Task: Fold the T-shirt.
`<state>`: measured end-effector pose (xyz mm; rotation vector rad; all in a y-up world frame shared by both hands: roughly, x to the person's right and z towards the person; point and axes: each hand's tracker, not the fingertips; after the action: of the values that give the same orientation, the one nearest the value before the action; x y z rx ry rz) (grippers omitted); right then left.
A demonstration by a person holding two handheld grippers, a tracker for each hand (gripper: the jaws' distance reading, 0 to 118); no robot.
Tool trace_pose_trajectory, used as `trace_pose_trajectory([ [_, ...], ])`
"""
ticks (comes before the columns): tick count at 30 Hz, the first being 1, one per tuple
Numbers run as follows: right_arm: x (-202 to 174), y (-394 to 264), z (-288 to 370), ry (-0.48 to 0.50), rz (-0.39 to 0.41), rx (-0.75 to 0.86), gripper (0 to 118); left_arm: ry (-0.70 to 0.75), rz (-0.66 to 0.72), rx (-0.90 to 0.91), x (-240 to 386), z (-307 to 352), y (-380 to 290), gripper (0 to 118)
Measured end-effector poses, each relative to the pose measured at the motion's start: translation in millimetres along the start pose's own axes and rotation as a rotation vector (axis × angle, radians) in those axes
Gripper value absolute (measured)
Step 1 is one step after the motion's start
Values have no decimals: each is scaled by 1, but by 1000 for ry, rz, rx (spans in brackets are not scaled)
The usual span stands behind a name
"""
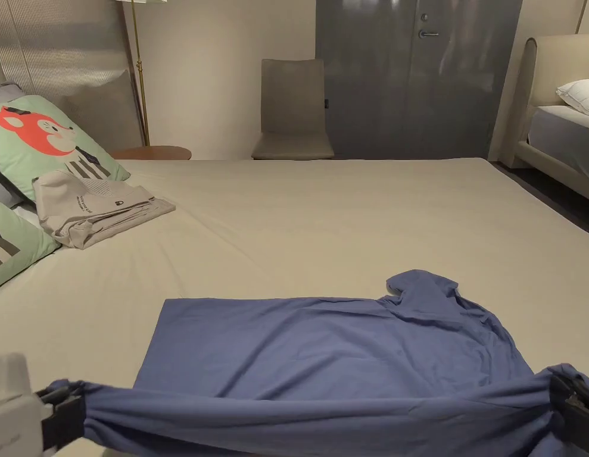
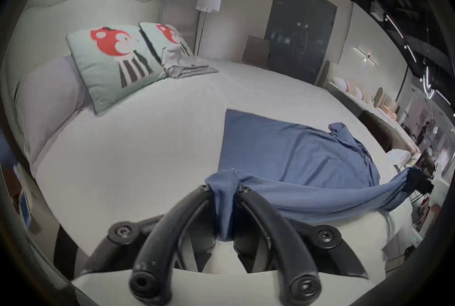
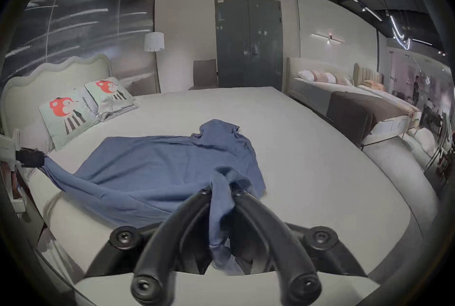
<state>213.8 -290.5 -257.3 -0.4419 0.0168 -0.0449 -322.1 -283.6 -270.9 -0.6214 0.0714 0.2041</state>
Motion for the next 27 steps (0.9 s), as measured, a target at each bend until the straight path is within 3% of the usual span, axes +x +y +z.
trace_pose_trajectory([
  [6, 4, 20, -69, -29, -14, -71, 6, 3, -21, -14, 11, -77, 34, 3],
  [14, 6, 12, -149, -71, 5, -222, 6, 47, -9, -177, 15, -171, 39, 3],
  [20, 7, 3, -169, -86, 17, -263, 7, 51, 2, -220, 12, -192, 32, 3],
  [21, 7, 2, -169, -88, 18, -262, 13, 48, 3, -217, 13, -191, 32, 10],
  [22, 7, 3, -167, -94, 26, -251, 31, 53, -1, -212, 13, -188, 32, 22],
  [23, 6, 3, -164, -112, 40, -235, 59, 75, -21, -194, 14, -184, 33, 42],
  [24, 5, 4, -161, -143, 66, -220, 91, 81, -33, -177, 14, -179, 34, 72],
  [25, 5, 6, -157, -153, 80, -199, 100, 72, -42, -150, 13, -173, 35, 89],
  [26, 5, 8, -149, -153, 84, -156, 99, 48, -52, -107, 12, -162, 36, 97],
  [27, 2, 11, -140, -145, 82, -116, 98, 33, -61, -70, 12, -152, 36, 98],
])
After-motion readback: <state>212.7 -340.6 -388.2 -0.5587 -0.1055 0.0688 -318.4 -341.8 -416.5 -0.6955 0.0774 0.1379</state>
